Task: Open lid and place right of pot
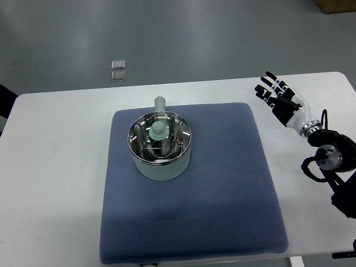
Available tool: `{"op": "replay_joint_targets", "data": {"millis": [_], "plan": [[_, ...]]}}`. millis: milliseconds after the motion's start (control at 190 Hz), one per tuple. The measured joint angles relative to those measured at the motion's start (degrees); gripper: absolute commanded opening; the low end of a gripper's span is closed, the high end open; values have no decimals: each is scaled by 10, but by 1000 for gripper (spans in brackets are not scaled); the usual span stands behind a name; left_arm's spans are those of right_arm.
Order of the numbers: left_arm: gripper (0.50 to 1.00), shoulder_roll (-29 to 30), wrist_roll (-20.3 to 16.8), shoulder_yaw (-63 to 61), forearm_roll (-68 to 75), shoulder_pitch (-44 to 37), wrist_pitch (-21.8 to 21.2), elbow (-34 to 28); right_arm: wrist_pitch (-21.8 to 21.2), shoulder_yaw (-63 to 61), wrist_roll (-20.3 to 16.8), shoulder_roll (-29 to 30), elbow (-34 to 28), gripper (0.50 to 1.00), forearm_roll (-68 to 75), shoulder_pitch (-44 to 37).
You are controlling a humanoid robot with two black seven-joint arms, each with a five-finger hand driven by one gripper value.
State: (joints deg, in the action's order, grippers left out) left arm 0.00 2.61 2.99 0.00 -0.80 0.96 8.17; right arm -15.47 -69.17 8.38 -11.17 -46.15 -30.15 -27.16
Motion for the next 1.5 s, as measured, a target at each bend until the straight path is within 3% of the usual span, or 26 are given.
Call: {"op": "replay_joint_targets", "data": {"millis": [1502], "plan": [[1000, 0, 0, 1, 0, 0, 0, 1, -10, 1, 1, -18, -3, 938, -2, -10]]}}
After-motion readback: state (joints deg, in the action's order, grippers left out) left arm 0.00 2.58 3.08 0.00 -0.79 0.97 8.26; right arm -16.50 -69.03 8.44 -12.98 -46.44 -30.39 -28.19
